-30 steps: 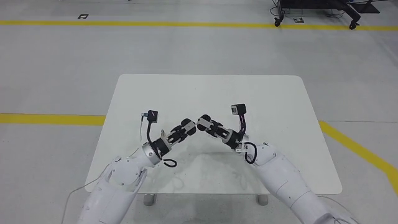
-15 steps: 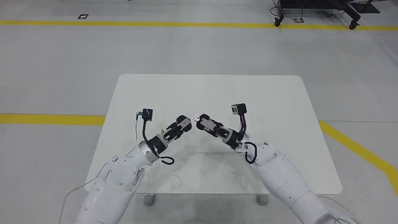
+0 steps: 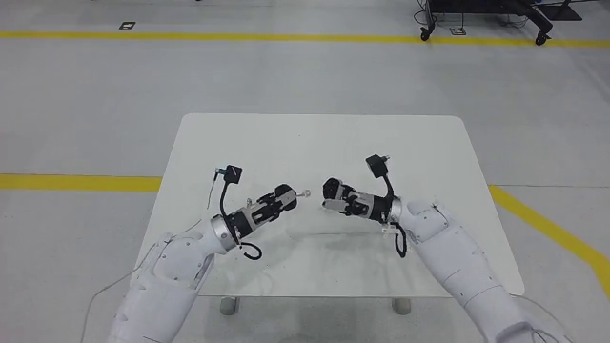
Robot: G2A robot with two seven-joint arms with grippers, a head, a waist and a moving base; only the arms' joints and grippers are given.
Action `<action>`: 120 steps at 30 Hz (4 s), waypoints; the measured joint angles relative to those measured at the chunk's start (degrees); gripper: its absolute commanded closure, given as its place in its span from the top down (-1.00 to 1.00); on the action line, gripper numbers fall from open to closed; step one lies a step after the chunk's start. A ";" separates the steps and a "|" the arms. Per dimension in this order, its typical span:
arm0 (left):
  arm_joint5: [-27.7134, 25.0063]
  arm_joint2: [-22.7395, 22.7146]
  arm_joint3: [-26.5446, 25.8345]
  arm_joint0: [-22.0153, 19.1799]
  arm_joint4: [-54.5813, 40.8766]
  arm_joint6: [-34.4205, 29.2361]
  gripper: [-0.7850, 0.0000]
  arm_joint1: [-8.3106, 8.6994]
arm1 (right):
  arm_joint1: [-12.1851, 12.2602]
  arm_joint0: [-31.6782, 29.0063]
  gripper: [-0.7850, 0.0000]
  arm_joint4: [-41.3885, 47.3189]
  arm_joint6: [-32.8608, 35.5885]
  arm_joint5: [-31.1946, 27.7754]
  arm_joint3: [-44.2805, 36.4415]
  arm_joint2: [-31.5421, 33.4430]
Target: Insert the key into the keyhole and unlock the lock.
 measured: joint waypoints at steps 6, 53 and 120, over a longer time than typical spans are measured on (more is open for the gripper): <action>-2.10 0.81 -0.12 -0.11 1.33 -3.22 -1.00 0.33 | 1.29 -1.57 0.12 6.34 5.30 1.46 -2.59 0.19; -2.45 2.79 -0.21 -0.78 2.10 -0.46 1.00 1.15 | 8.76 1.77 -1.00 19.02 4.01 0.03 -4.24 -9.32; 32.18 5.04 -0.94 -6.97 53.03 -13.14 -1.00 1.10 | 8.73 1.79 -1.00 18.98 4.03 0.06 -4.26 -9.44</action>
